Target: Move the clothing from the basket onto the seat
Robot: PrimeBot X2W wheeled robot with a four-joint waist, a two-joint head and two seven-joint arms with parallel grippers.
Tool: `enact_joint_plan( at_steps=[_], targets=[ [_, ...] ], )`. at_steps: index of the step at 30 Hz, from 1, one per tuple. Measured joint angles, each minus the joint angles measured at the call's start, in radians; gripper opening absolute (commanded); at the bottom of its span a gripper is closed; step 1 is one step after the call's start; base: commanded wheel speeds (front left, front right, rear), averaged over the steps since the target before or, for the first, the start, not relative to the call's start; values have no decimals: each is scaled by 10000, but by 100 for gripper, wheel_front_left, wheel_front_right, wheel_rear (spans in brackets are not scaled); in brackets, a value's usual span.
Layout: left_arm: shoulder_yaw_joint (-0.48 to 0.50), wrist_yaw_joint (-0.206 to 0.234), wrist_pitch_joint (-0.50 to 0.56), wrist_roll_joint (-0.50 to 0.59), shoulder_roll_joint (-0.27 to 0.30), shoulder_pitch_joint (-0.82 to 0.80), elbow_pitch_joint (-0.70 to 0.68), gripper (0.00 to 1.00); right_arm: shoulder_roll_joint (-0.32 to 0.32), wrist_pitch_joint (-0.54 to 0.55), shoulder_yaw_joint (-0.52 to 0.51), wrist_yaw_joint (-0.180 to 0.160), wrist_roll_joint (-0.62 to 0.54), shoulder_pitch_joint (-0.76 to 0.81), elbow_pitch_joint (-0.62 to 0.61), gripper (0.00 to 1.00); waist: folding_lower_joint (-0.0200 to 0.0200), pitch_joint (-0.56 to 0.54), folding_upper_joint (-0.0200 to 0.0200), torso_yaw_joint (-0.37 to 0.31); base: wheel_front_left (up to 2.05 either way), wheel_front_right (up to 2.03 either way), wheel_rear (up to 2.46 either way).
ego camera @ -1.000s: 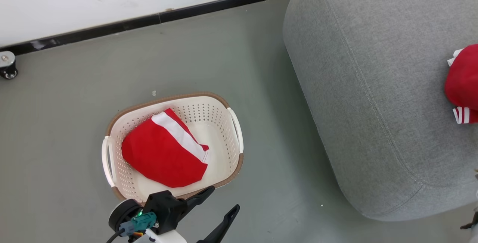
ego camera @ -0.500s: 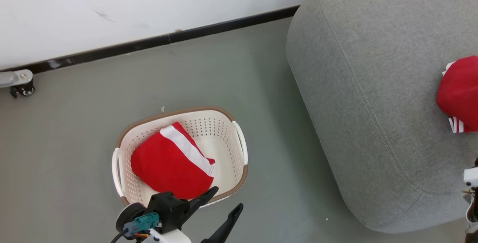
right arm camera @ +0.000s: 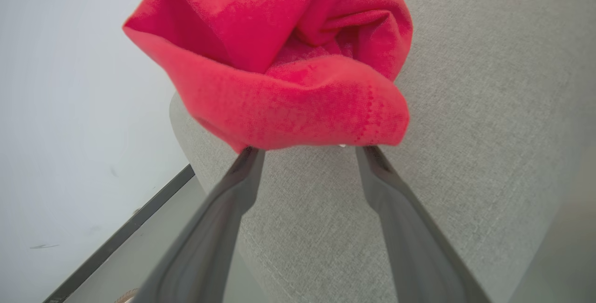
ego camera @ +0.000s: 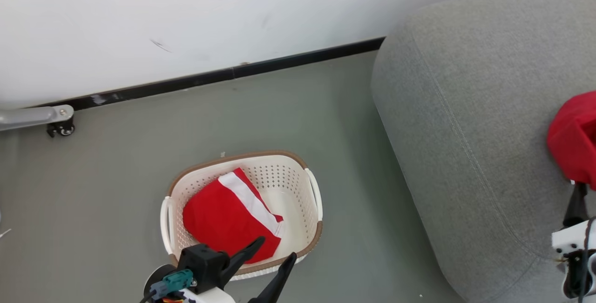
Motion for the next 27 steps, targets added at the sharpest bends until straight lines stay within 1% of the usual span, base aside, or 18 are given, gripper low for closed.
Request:
enact_joint_plan(
  at_steps=[8,17,27],
  targets=[
    [123,159,-211,-81,-94,97,378,100,-8,2,951,0,339,201,297,100,0,-397,0,388,0,0,0],
    [132,171,-391,-188,-284,255,734,100,-19,2,2240,2,782,703,583,100,0,-873,0,875,0,0,0],
    [94,261,-443,-318,-359,497,1018,100,-31,2,2771,0,1034,1038,581,100,0,-1341,0,1446,0,0,0]
  ],
)
